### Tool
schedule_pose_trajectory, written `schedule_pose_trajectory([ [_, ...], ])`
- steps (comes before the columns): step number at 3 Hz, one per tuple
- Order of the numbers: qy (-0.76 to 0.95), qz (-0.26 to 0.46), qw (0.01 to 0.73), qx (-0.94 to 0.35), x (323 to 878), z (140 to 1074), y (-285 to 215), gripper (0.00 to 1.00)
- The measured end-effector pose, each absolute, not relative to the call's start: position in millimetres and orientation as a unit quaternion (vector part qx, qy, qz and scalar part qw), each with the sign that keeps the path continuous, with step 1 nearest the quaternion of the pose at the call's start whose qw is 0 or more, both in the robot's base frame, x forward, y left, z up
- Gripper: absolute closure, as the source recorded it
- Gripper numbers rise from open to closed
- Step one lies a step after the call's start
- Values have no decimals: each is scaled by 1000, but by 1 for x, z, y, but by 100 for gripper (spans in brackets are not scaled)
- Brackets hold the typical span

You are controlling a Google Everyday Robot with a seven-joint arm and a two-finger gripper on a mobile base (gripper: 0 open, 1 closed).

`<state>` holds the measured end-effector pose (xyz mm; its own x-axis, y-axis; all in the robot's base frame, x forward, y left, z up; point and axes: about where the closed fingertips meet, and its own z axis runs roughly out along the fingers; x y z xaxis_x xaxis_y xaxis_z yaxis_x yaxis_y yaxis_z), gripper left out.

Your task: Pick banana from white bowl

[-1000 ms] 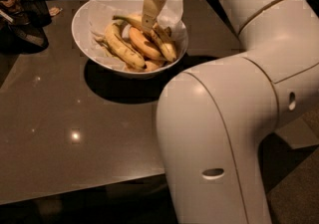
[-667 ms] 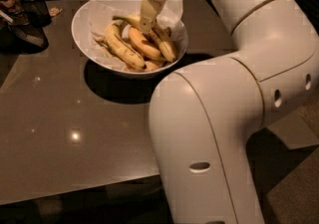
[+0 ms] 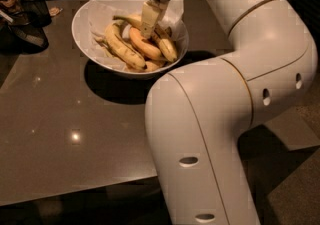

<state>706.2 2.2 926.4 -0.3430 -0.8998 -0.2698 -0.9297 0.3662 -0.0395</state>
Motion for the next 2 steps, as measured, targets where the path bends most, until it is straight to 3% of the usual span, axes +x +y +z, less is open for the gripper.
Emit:
schedule_pose_trajectory([
  [1,822,64,116,-553,706,920,-1,39],
  [2,825,64,110,-551,707,915,-4,58],
])
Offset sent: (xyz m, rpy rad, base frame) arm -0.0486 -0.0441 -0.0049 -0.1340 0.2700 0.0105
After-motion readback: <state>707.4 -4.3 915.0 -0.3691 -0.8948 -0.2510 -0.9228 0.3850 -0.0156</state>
